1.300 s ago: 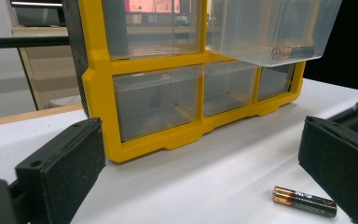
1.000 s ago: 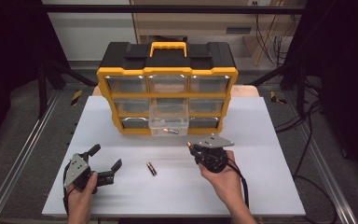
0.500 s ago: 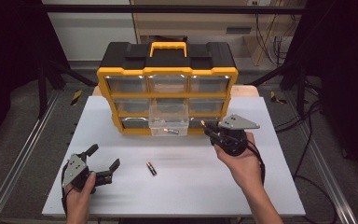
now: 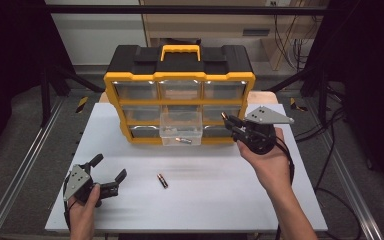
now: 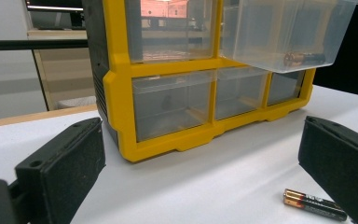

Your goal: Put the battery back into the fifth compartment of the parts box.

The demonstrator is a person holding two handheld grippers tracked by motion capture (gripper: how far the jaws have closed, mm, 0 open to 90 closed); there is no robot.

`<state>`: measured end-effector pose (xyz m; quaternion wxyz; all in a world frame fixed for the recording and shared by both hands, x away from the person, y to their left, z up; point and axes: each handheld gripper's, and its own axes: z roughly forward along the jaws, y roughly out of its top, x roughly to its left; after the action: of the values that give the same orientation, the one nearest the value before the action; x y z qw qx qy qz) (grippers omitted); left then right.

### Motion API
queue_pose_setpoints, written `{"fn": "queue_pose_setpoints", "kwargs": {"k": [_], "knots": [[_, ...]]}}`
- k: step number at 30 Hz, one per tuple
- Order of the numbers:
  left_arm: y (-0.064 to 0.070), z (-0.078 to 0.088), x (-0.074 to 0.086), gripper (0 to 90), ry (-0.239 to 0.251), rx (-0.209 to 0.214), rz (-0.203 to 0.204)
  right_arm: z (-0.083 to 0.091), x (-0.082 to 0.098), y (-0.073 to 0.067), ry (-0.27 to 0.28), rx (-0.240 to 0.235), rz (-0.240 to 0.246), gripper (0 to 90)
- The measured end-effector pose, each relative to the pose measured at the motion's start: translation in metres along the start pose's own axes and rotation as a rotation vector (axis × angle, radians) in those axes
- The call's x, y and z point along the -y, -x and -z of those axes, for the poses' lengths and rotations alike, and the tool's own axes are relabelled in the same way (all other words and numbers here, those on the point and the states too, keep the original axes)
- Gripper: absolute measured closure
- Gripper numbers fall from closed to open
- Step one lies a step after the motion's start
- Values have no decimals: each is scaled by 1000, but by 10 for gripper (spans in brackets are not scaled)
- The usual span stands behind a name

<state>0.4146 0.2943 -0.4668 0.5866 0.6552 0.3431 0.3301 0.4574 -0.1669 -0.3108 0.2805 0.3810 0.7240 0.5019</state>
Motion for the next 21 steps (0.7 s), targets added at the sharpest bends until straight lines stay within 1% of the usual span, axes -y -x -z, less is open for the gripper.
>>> {"fn": "queue_pose_setpoints", "kwargs": {"k": [1,3,6,8,9,12,16,18,21], "knots": [[0,-1,1,3,-2,0,6,1,-3,0,7,0,3,769],[0,-1,1,4,-10,0,0,2,-8,1,18,-4,-1,769],[2,-1,1,4,-9,4,-8,4,-13,1,30,-13,-2,769],[3,-2,0,3,-11,6,-11,5,-19,0,40,-14,3,769],[3,-2,0,3,-12,6,-11,7,-25,-2,44,-20,16,769],[4,-2,0,4,-12,7,-11,8,-32,-4,49,-26,28,769],[5,-2,0,3,-14,9,-15,8,-38,-5,58,-31,32,769],[4,-1,0,3,-13,8,-17,7,-43,-7,61,-37,37,769],[4,-1,0,3,-14,6,-19,5,-46,-9,62,-43,36,769]]}}
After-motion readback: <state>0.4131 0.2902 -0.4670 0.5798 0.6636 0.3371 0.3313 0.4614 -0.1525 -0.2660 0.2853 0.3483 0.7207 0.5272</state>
